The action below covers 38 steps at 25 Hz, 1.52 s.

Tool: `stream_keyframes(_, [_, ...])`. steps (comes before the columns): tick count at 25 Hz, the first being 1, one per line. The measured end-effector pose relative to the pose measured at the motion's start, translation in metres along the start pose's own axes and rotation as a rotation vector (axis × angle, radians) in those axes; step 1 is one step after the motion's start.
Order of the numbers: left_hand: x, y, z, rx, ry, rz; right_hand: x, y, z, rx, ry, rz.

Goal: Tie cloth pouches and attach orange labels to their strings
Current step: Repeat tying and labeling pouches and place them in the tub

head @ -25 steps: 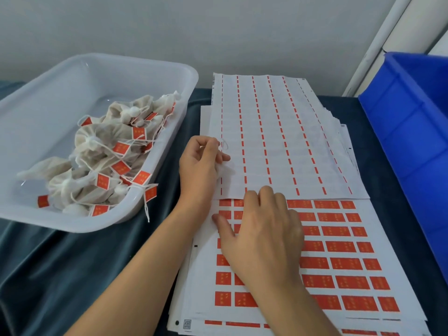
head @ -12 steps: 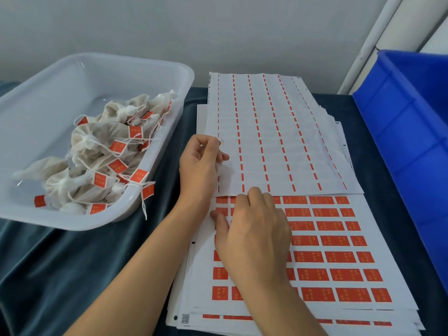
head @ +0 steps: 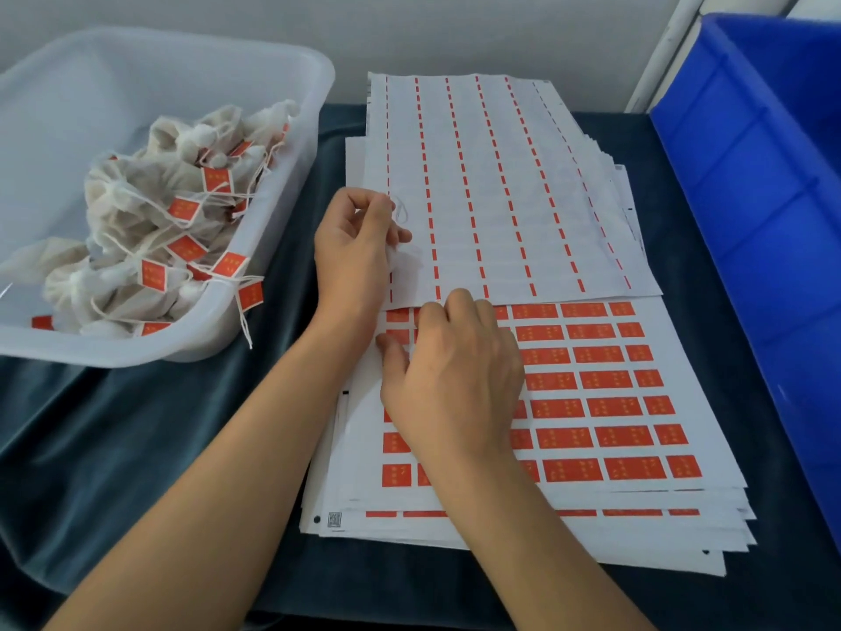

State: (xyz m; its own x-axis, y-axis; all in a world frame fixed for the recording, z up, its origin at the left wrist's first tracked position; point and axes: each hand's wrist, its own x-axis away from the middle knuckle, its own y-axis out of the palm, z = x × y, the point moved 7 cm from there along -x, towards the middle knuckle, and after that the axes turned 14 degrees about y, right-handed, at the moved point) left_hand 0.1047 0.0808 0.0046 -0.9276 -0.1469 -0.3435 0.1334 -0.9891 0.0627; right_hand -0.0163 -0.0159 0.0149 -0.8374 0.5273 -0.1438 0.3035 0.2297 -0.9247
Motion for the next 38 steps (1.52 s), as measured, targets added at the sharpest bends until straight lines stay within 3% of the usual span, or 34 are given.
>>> stream_keyframes(23, [0.003, 0.003, 0.002, 0.015, -0.076, -0.030, 0.010, 0.000, -0.005, 0.006, -0.019, 0.022])
stream_keyframes(29, [-0.007, -0.002, 0.001, 0.152, -0.215, -0.084, 0.010, 0.000, -0.008, -0.017, -0.023, 0.048])
stream_keyframes(33, [-0.004, 0.000, 0.011, -0.005, -0.096, -0.167, 0.009, -0.002, -0.003, -0.071, -0.010, 0.011])
stream_keyframes(38, [-0.006, -0.005, 0.013, 0.022, -0.061, -0.171, 0.009, -0.004, -0.003, -0.114, -0.027, -0.027])
